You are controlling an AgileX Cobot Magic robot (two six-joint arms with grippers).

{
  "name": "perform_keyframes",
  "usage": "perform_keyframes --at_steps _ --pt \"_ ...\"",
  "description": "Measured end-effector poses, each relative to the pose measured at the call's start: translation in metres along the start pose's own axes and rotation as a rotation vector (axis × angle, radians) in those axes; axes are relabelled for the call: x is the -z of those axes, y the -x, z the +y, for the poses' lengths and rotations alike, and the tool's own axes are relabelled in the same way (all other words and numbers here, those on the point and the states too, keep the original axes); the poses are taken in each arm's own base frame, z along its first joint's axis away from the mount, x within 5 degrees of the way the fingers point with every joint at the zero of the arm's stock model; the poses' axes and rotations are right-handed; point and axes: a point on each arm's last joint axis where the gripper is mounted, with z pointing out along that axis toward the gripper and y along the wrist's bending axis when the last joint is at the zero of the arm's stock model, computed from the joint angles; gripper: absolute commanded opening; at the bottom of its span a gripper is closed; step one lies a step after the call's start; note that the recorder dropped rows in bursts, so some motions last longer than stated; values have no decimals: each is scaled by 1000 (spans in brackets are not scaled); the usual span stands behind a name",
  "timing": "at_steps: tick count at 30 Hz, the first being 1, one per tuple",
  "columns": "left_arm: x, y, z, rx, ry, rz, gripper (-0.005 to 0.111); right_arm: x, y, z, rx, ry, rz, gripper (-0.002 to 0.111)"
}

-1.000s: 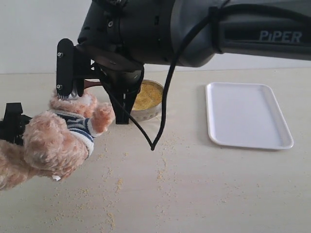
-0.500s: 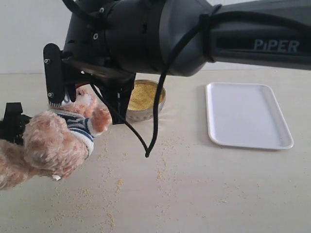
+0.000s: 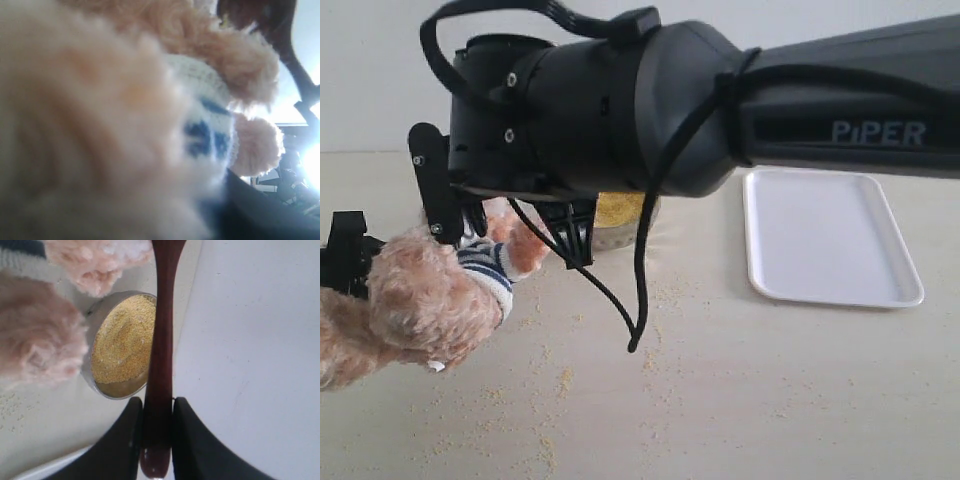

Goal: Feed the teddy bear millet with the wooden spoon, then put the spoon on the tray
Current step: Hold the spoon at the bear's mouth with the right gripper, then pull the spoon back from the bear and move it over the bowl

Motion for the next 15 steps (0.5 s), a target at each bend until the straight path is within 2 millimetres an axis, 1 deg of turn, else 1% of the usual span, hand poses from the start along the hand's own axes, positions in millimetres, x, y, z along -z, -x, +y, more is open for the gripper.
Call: perform_keyframes --at_steps 4,10,15 --pt "0 0 0 0 0 0 5 -4 -1 11 37 -45 28 0" --pt "0 0 0 -4 0 0 5 5 15 26 80 -134 -6 0" --pt "0 0 0 -4 -2 0 5 8 17 25 69 -177 3 0"
